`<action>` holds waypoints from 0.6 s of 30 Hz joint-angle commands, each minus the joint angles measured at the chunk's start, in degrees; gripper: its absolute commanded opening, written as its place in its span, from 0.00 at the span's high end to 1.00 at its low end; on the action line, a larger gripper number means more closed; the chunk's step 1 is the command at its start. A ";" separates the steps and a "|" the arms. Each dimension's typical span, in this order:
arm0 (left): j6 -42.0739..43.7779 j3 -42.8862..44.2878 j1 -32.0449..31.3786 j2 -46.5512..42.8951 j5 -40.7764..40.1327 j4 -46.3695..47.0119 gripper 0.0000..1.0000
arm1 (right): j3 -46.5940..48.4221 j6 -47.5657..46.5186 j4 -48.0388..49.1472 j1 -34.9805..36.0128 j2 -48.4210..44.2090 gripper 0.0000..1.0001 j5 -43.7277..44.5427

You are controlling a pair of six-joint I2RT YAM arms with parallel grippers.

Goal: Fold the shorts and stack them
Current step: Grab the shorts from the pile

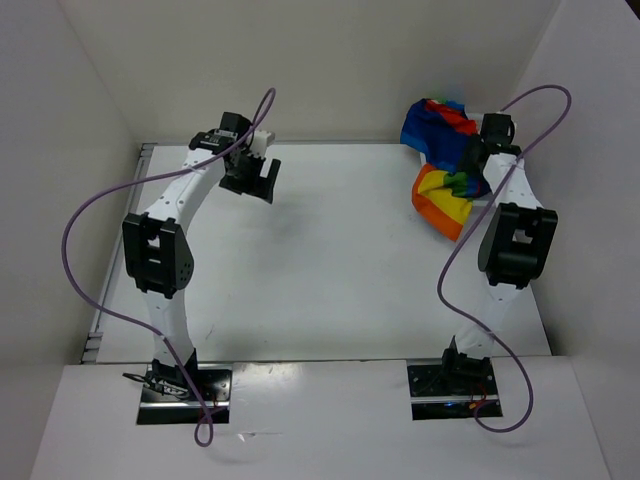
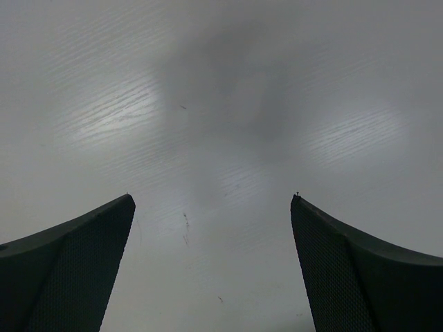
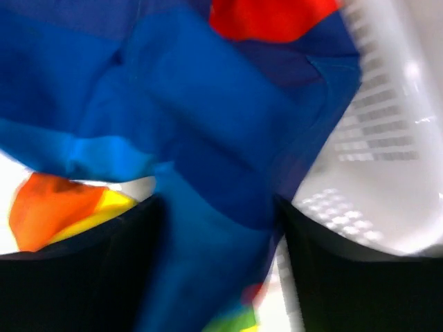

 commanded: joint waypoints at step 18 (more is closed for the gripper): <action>0.19 4.80 -0.80 -2.79 -1.13 1.10 0.00 | -7.59 5.35 17.82 11.32 -24.88 1.00 14.51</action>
